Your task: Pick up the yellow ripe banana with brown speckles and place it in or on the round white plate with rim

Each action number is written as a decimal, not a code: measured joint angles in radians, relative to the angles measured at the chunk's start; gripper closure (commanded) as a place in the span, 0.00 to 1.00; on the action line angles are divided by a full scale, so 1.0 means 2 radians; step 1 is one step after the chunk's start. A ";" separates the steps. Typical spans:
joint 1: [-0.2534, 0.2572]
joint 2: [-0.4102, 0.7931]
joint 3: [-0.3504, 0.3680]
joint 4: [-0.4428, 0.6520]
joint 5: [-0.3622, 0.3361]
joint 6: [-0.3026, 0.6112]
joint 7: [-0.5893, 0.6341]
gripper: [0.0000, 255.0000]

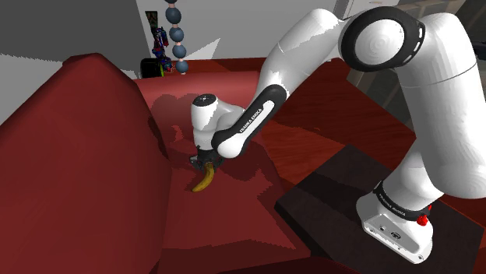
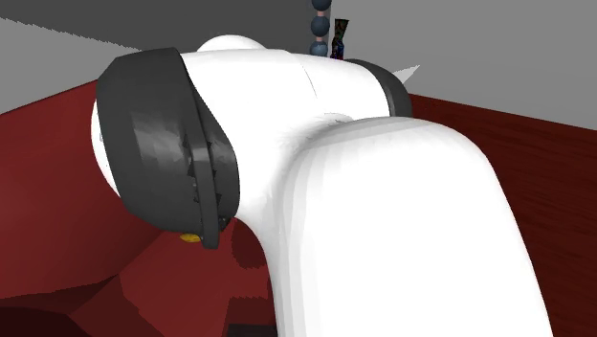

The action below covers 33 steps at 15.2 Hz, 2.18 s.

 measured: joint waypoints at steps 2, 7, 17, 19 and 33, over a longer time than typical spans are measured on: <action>0.000 0.000 0.000 0.000 0.000 0.000 0.000 1.00; 0.000 0.000 0.000 0.000 0.000 0.000 0.000 1.00; -0.012 -0.044 0.016 -0.013 0.015 -0.031 -0.010 1.00; -0.016 -0.055 0.021 -0.016 0.020 -0.039 -0.013 1.00; -0.085 -0.105 0.028 -0.044 0.046 -0.058 -0.090 1.00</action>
